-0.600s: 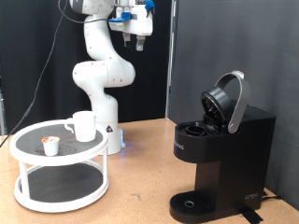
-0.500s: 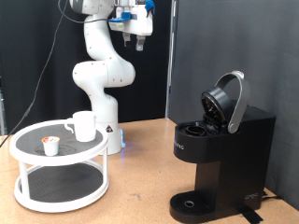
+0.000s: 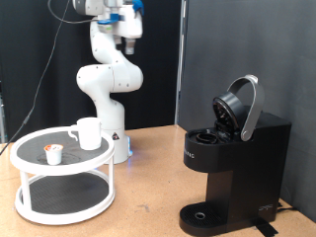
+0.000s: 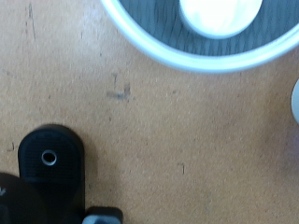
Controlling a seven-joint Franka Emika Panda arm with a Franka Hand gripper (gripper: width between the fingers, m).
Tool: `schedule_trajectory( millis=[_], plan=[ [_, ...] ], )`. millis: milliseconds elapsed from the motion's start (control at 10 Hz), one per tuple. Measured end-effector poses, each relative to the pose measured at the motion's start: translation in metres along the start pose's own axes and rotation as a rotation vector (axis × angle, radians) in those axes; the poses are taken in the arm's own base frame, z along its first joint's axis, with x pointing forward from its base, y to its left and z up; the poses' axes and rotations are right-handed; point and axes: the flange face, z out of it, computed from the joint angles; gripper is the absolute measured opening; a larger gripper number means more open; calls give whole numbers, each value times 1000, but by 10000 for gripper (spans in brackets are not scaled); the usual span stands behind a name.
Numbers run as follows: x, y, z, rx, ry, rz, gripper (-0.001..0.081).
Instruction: Make a cup of coffee with the keurig machine
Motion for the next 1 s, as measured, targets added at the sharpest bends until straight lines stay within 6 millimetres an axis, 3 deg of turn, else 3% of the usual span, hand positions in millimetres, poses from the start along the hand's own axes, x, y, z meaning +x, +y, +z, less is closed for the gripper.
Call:
schedule_trajectory(
  millis=[200, 500, 1000],
  plan=[
    [21, -14, 0, -10, -14, -2, 734],
    [25, -16, 1, -11, -22, 1, 734],
    [95, -54, 2, -16, -30, 17, 734]
  ],
)
